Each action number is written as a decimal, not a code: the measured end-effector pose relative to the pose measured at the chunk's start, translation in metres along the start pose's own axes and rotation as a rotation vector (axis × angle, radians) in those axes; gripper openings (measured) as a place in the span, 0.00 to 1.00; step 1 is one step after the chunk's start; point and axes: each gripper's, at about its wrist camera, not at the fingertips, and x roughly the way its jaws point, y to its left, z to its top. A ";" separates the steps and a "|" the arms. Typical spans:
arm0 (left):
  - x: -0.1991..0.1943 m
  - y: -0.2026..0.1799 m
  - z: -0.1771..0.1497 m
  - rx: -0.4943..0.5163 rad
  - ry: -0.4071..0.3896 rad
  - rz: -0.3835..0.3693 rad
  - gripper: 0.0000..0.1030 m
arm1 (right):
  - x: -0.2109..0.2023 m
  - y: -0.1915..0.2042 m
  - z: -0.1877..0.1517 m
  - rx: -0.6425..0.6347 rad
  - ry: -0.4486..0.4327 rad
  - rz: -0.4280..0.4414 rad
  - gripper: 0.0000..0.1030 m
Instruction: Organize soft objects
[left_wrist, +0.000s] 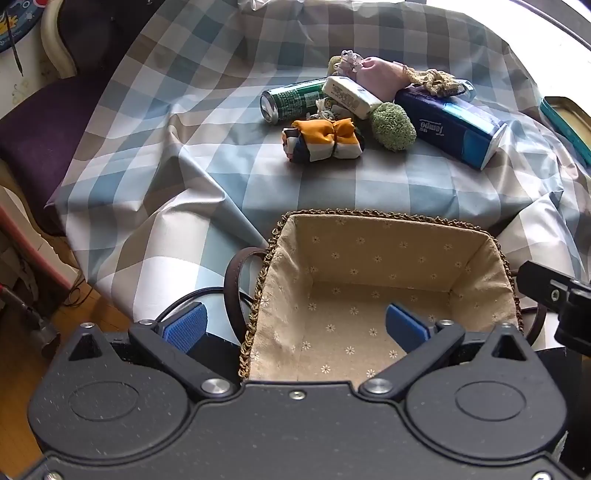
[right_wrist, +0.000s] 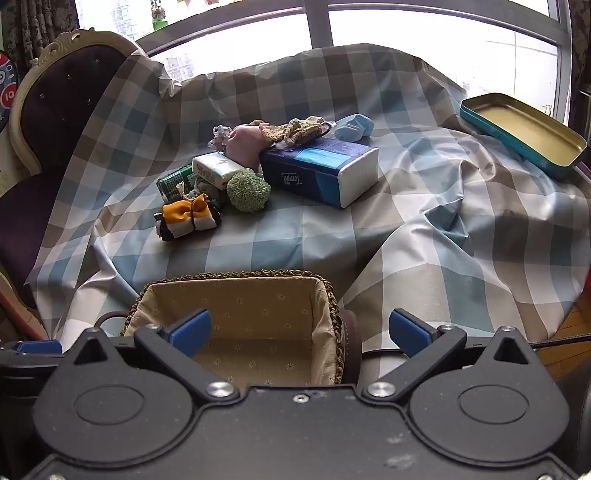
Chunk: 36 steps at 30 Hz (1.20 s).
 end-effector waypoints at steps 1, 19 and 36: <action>0.000 0.000 0.000 0.002 -0.001 0.002 0.97 | 0.000 0.000 0.000 0.001 0.002 0.001 1.00; 0.000 0.000 -0.003 0.000 0.000 0.014 0.97 | 0.000 0.000 0.000 0.006 0.004 0.006 1.00; 0.001 0.002 -0.004 -0.016 -0.001 0.014 0.97 | 0.004 -0.002 -0.003 0.014 0.018 0.009 1.00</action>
